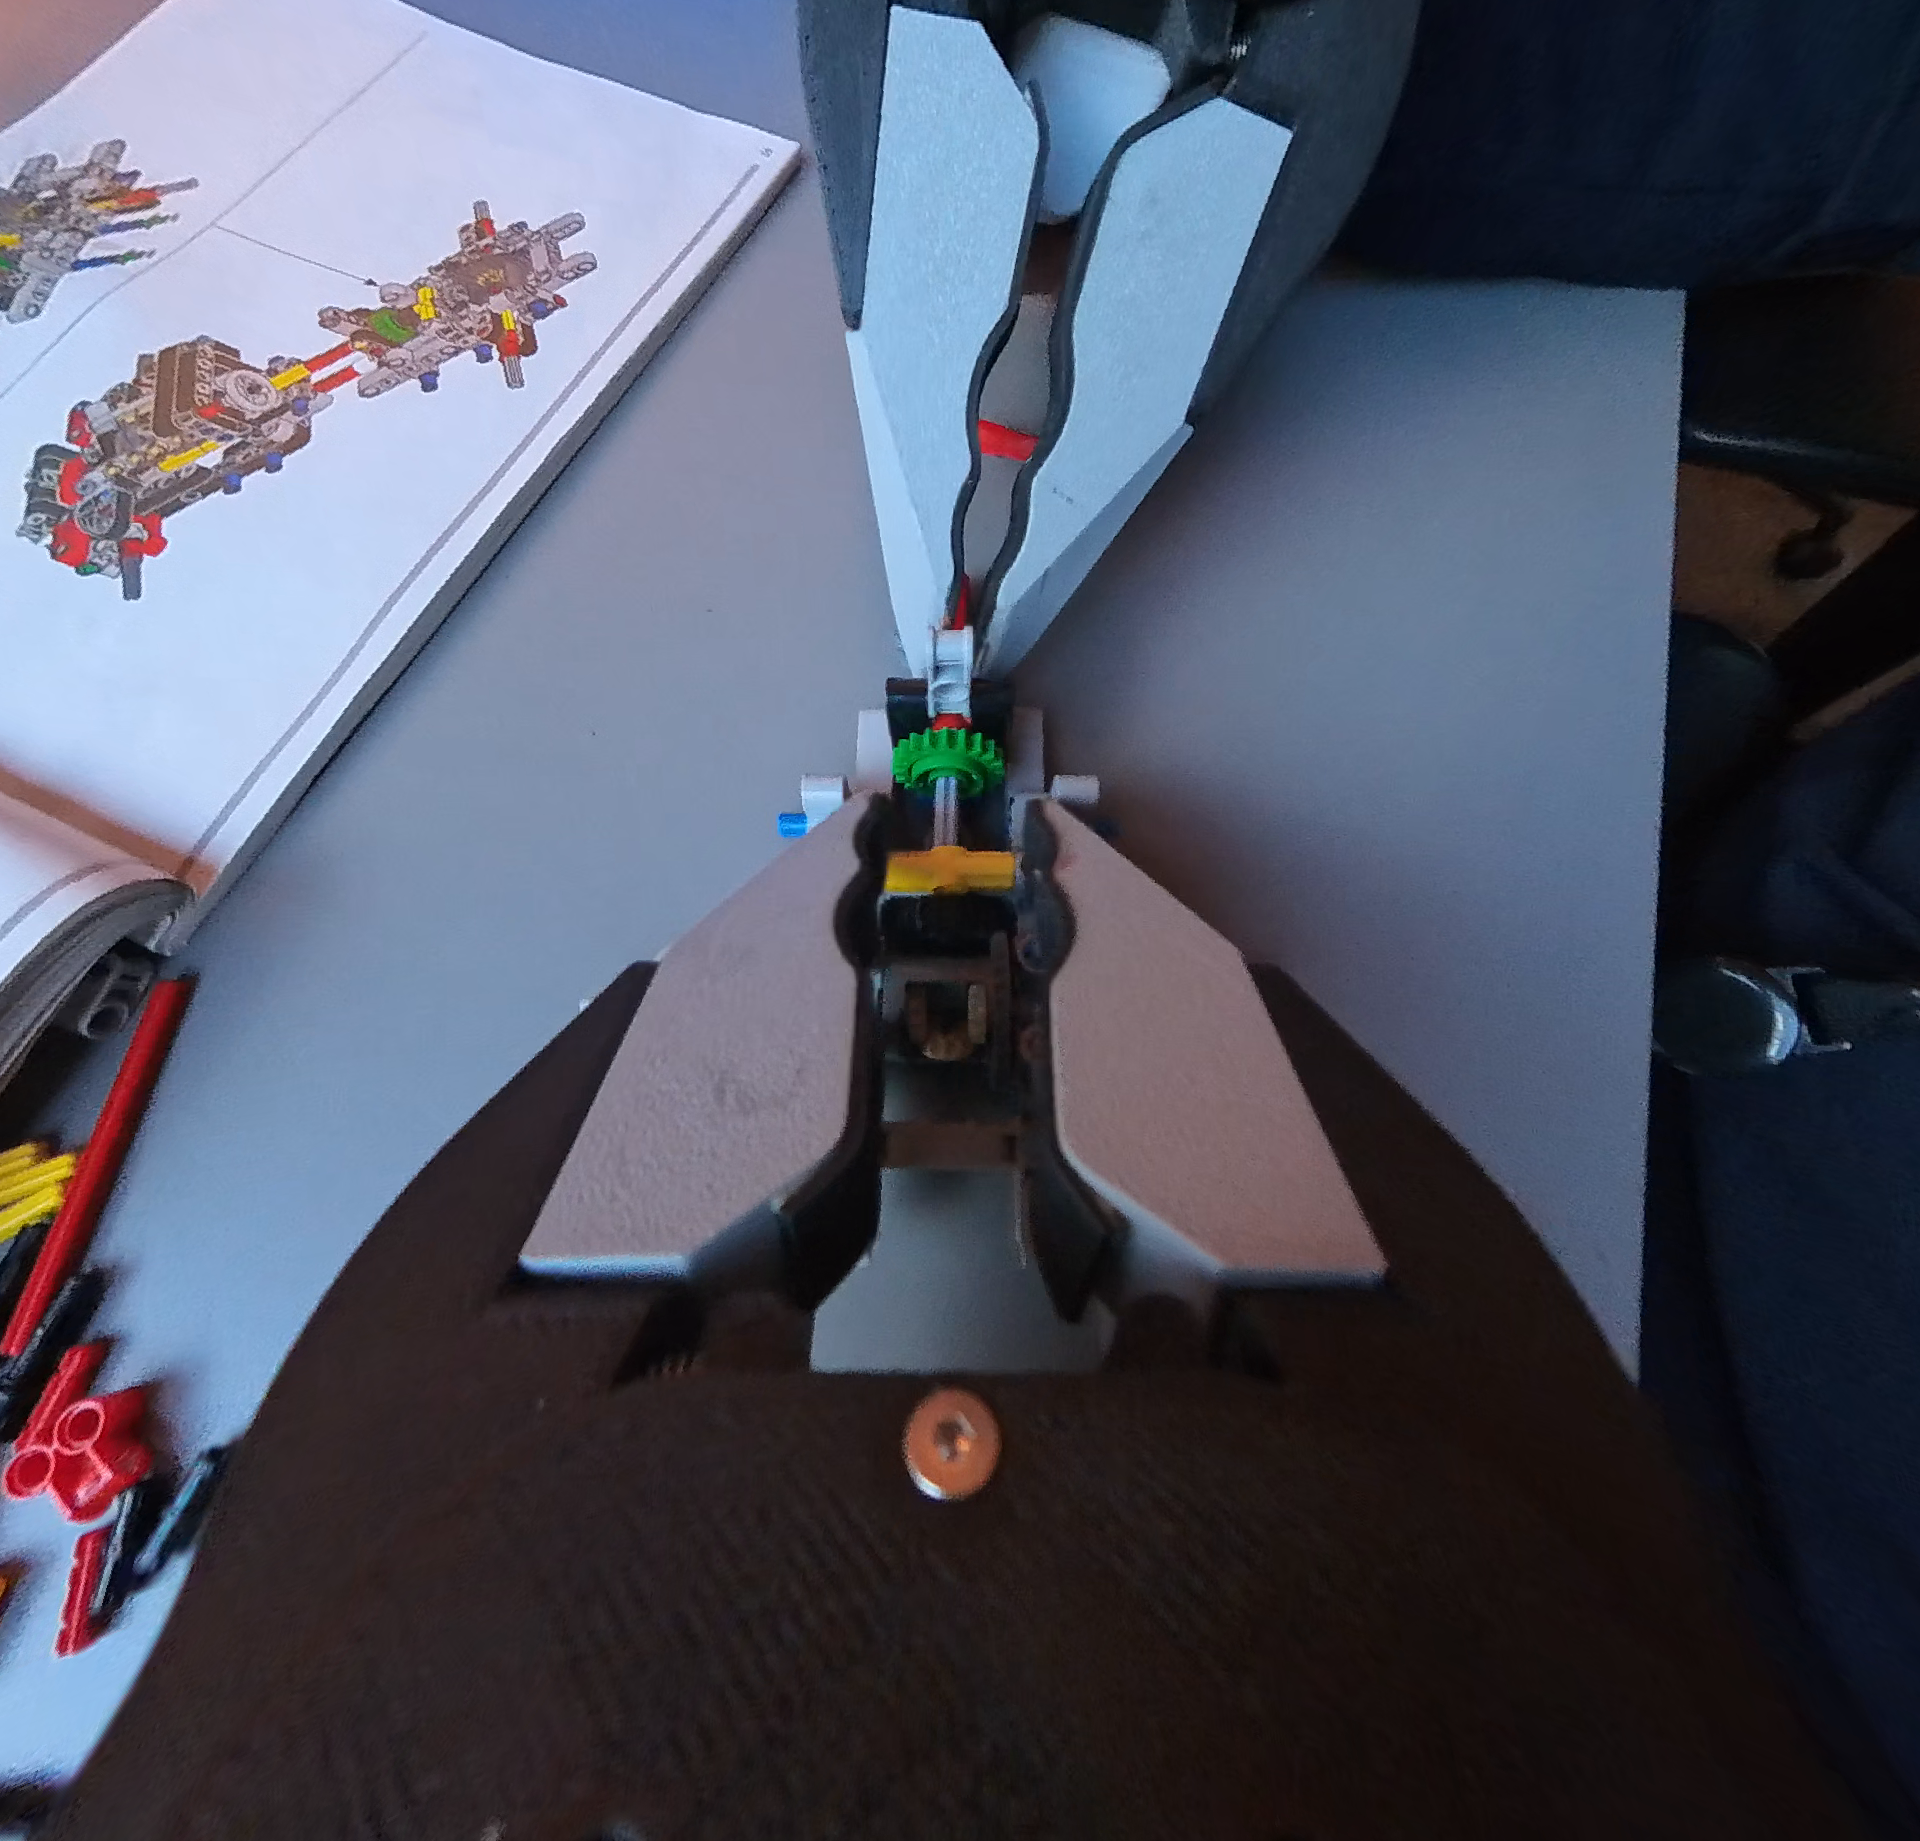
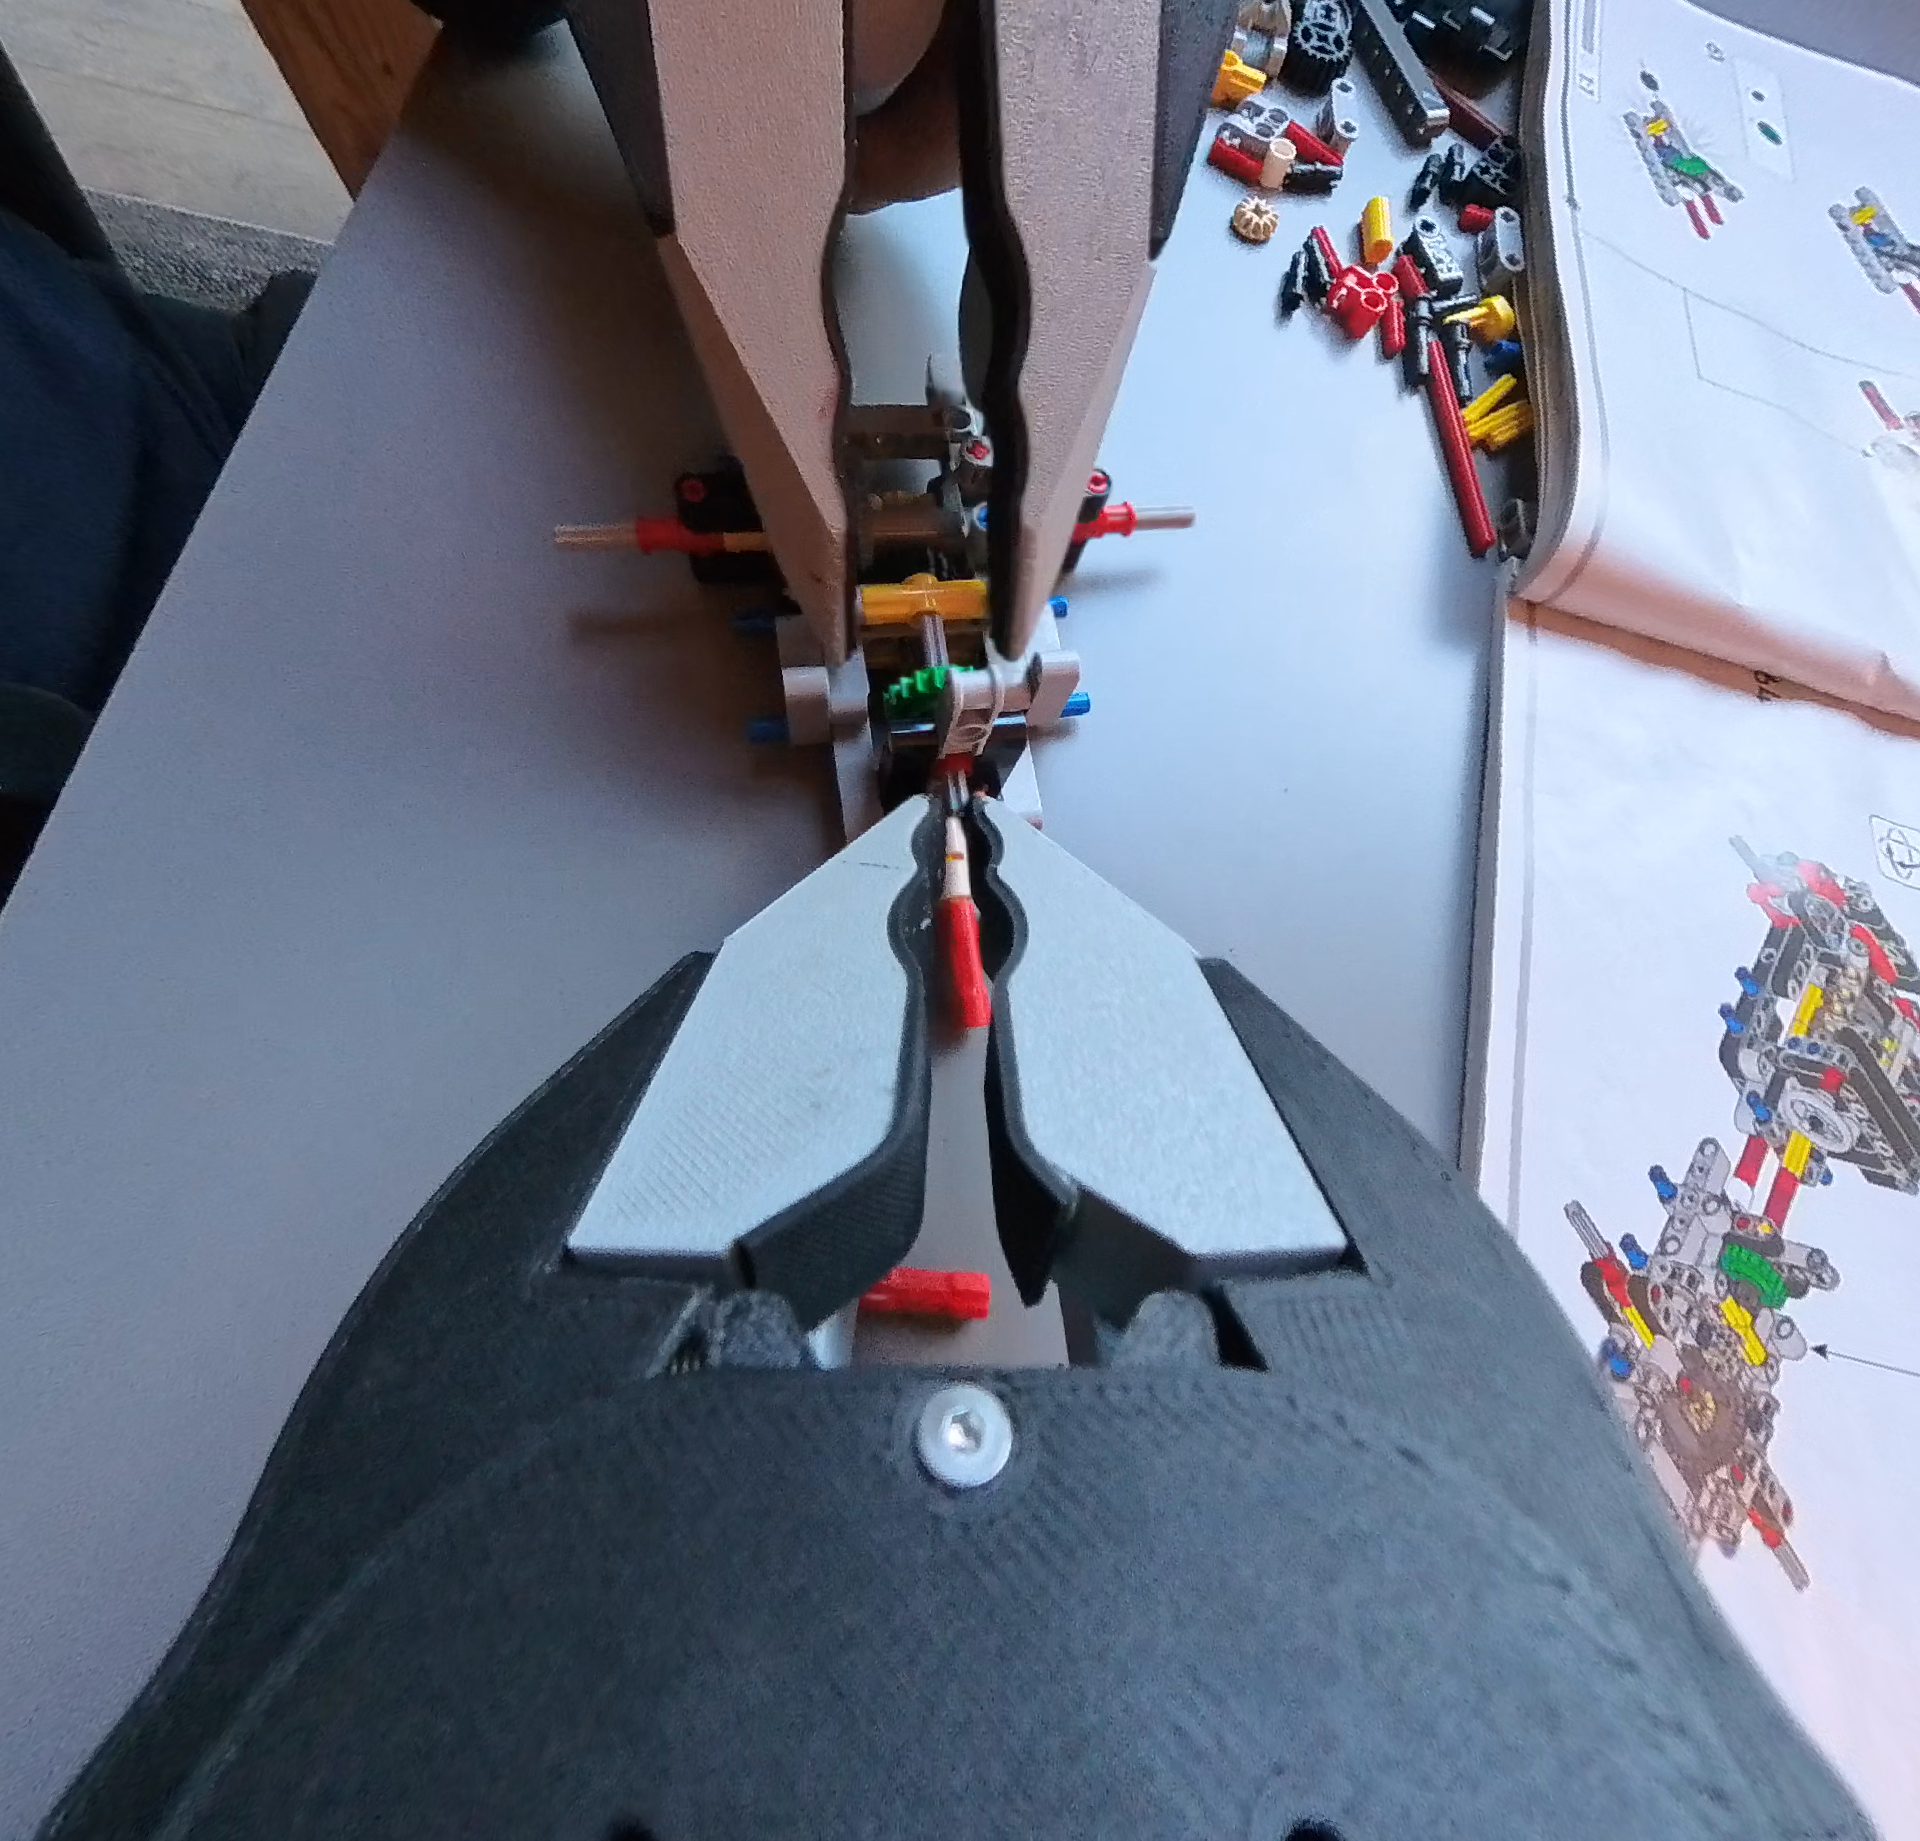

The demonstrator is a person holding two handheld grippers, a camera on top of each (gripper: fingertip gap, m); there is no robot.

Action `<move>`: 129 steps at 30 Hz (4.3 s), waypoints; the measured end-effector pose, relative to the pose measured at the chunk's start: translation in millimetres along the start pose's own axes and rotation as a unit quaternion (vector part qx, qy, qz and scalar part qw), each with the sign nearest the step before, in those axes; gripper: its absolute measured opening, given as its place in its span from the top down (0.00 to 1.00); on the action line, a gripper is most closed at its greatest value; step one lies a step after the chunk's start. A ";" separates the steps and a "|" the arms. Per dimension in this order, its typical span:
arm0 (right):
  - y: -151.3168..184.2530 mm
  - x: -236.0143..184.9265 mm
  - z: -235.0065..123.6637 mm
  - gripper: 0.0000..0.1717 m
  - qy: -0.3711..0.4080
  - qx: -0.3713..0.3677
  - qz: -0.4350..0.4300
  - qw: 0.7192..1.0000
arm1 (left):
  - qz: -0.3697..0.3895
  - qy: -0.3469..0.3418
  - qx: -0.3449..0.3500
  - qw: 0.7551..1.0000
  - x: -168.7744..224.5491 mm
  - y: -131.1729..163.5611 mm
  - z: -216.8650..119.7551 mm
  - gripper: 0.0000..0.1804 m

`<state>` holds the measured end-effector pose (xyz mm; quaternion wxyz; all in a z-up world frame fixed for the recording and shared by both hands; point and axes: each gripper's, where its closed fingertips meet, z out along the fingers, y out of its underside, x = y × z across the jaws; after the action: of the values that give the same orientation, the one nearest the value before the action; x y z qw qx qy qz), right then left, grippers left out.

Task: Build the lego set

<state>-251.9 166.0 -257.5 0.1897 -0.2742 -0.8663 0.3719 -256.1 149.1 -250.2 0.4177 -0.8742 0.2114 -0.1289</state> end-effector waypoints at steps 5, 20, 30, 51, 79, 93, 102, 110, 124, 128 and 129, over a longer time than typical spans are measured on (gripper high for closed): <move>4.3 -0.7 -4.5 1.00 -0.004 -0.002 0.004 1.000 | -0.006 0.005 -0.002 1.000 -3.3 1.9 1.3 0.92; 5.0 -2.0 -6.4 0.96 -0.011 0.003 0.013 1.000 | -0.011 -0.002 -0.005 1.000 -3.7 3.0 0.0 0.92; 5.4 -0.5 -5.8 1.00 -0.007 0.002 0.015 1.000 | -0.004 -0.004 -0.012 1.000 -3.8 3.2 1.3 0.92; 7.1 -1.3 -5.2 1.00 -0.011 -0.002 0.015 1.000 | 0.010 -0.004 -0.021 1.000 1.3 -4.0 1.9 0.94; 54.3 34.9 -79.8 0.89 0.069 -0.015 0.099 0.993 | -0.046 -0.055 0.013 0.997 -12.3 2.9 -52.4 0.84; 28.6 24.2 -51.1 0.94 0.064 -0.004 0.071 0.995 | -0.111 -0.057 0.032 0.992 -14.0 24.8 -65.4 0.84; 19.5 12.2 -16.3 0.95 0.036 -0.027 0.057 0.997 | -0.109 -0.055 0.024 0.992 -11.5 28.2 -62.8 0.85; 20.4 11.8 -9.0 0.95 0.020 -0.029 0.062 0.997 | -0.108 -0.053 0.023 0.992 -10.7 28.9 -61.8 0.85; 25.3 9.7 -3.4 0.98 0.008 -0.036 0.051 0.998 | -0.113 -0.050 0.022 0.992 -12.2 31.3 -62.1 0.85; 25.5 10.5 -6.8 0.98 0.006 -0.033 0.053 0.998 | -0.099 -0.049 0.019 0.994 -10.4 27.9 -62.2 0.85; 22.9 11.2 -8.9 0.98 0.004 -0.023 0.061 0.998 | -0.086 -0.054 0.015 0.995 -10.5 26.1 -62.4 0.85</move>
<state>-248.3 190.8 -267.4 0.1636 -0.3321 -0.8557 0.3617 -297.2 97.3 -232.6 0.4292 -0.8883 0.1105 -0.1207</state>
